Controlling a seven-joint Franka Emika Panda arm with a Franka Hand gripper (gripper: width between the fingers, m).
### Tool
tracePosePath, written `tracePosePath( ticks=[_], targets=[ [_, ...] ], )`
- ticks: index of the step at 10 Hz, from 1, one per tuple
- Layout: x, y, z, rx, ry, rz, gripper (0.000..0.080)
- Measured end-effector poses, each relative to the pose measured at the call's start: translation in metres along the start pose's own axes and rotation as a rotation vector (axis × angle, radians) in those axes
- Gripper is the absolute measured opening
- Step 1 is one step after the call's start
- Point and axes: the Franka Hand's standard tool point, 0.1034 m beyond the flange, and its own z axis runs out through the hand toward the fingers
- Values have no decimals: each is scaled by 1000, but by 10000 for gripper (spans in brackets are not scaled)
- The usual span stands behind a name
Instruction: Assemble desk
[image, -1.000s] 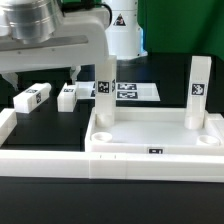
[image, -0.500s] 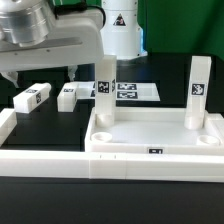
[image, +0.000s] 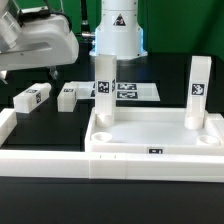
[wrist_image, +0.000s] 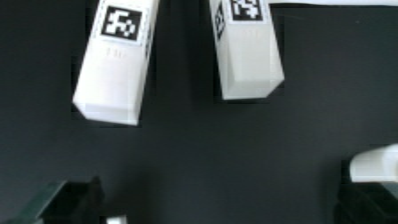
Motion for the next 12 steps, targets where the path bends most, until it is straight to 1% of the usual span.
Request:
tracePosePath(
  ticks=[3, 4, 5, 6, 8, 9, 10, 11, 12],
  targets=[
    [0, 0, 1, 2, -5, 0, 649],
    [-3, 1, 10, 12, -3, 14, 649],
    [-13, -2, 27, 37, -25, 61, 649],
    [-16, -3, 33, 42, -41, 67, 649],
    [-15, -3, 33, 42, -52, 64, 649],
    [-19, -5, 36, 51, -90, 65, 649],
    [-25, -10, 39, 71, -190, 82, 649],
    [-22, -12, 44, 74, -250, 103, 649],
    [-24, -12, 49, 82, -306, 108, 649]
  ],
)
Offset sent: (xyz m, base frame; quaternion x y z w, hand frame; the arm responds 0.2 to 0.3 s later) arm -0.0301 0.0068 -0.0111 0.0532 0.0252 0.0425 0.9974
